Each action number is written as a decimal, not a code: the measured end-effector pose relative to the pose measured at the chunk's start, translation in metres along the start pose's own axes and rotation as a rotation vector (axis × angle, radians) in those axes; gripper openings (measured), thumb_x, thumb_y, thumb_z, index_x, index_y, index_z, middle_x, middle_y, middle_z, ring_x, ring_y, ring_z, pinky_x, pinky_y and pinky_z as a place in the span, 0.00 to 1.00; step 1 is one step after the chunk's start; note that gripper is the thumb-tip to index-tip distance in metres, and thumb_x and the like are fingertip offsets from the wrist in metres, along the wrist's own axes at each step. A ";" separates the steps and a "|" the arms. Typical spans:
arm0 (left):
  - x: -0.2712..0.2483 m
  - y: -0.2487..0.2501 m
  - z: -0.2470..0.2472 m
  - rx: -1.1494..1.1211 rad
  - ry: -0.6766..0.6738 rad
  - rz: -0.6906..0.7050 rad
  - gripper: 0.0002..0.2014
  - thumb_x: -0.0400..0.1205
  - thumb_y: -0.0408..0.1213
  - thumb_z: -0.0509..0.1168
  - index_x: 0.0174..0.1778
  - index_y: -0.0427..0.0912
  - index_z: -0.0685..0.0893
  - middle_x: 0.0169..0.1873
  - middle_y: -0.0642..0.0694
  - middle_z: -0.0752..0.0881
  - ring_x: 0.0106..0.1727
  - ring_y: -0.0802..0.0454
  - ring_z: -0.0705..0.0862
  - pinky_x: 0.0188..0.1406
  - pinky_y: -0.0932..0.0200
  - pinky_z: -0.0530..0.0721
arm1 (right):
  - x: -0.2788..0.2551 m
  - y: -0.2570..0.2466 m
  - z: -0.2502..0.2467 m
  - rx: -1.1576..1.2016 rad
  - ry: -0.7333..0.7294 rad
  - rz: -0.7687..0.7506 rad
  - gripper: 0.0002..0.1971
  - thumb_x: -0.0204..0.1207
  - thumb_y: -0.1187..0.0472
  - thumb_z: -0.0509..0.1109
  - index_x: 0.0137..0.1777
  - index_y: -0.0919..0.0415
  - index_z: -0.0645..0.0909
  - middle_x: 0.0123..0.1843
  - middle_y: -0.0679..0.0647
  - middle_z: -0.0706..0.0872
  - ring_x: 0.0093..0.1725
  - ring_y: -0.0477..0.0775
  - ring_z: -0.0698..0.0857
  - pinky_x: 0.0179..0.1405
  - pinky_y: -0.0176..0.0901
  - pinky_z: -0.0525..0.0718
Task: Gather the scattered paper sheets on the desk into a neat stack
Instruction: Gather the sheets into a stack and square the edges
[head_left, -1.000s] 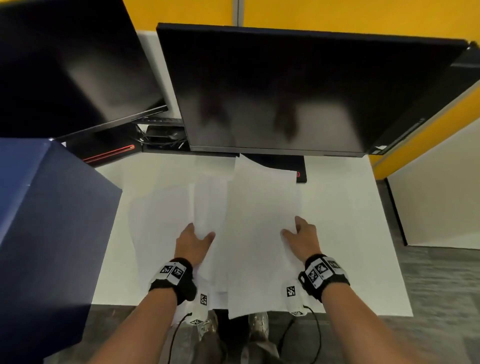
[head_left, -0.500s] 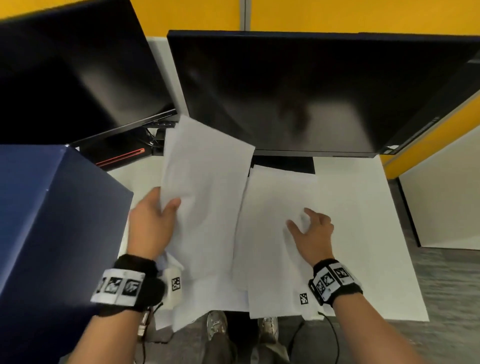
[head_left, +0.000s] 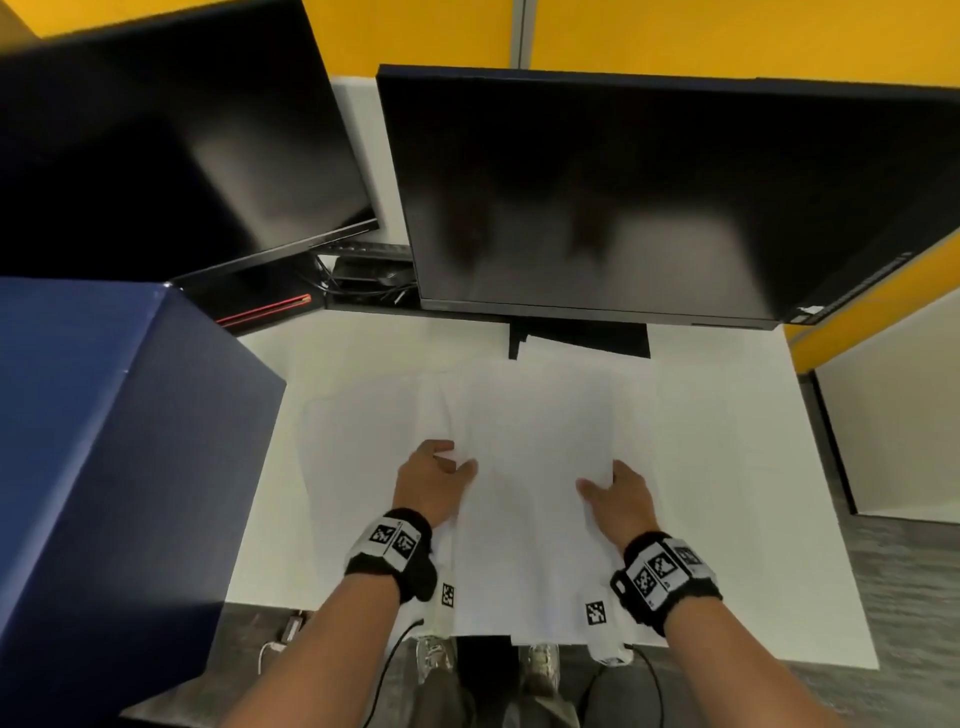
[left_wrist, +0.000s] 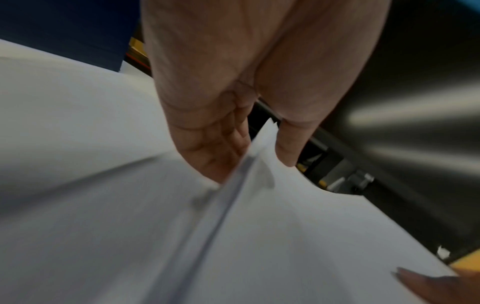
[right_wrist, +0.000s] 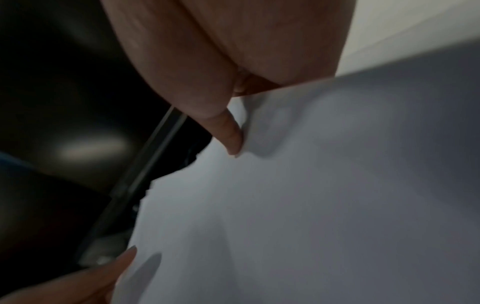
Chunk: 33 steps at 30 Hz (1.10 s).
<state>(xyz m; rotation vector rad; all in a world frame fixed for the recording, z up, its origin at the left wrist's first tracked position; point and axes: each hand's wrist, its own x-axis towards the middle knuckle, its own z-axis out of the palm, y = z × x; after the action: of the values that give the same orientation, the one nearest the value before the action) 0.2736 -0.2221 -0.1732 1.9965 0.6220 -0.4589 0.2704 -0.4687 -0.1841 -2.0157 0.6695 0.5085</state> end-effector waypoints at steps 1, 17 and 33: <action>0.002 -0.003 0.004 0.026 0.014 -0.011 0.25 0.78 0.50 0.74 0.69 0.45 0.79 0.53 0.46 0.87 0.51 0.50 0.84 0.51 0.62 0.78 | 0.004 0.005 -0.006 -0.057 0.048 0.023 0.21 0.77 0.56 0.71 0.68 0.64 0.78 0.63 0.56 0.85 0.58 0.57 0.83 0.60 0.43 0.78; 0.023 -0.041 -0.038 0.293 0.430 0.025 0.29 0.74 0.58 0.72 0.69 0.46 0.84 0.62 0.40 0.86 0.63 0.39 0.83 0.65 0.49 0.81 | 0.064 -0.008 -0.036 -0.133 0.162 0.050 0.41 0.74 0.47 0.73 0.83 0.62 0.62 0.77 0.68 0.68 0.74 0.71 0.72 0.76 0.59 0.71; 0.012 -0.040 -0.053 -0.037 0.310 -0.110 0.26 0.77 0.48 0.75 0.66 0.39 0.79 0.58 0.42 0.87 0.52 0.45 0.84 0.51 0.60 0.78 | 0.041 -0.005 -0.009 -0.210 0.104 -0.030 0.34 0.75 0.52 0.73 0.80 0.58 0.68 0.73 0.66 0.74 0.71 0.66 0.75 0.70 0.53 0.74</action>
<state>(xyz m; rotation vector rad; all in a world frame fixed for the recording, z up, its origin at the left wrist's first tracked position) 0.2625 -0.1568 -0.1822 2.0209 0.9290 -0.2004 0.3060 -0.4853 -0.2007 -2.2592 0.6706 0.4744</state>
